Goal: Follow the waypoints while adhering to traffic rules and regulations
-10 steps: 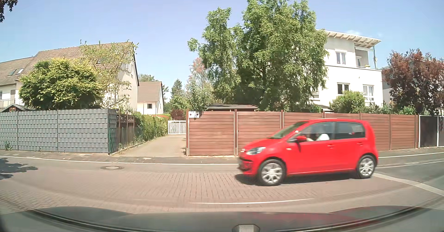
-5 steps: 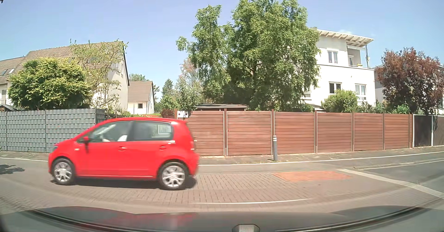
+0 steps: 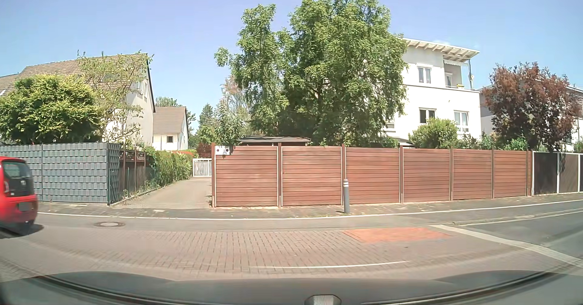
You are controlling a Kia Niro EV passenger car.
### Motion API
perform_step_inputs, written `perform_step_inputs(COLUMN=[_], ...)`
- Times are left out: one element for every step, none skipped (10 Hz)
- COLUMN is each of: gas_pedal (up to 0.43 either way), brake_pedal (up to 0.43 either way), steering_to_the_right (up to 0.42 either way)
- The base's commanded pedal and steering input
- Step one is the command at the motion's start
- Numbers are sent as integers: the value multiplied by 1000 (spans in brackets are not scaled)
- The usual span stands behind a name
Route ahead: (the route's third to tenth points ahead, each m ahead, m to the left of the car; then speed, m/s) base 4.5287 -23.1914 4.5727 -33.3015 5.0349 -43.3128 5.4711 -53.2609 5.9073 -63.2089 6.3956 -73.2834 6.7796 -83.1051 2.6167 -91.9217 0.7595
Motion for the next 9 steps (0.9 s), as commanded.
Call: perform_step_inputs(gas_pedal=[98,98,98,98,98,98,98,110,150], brake_pedal=[0,0,0,0,0,0,0,0,0], steering_to_the_right=[596,598,603,611,623,640,652,667,684])
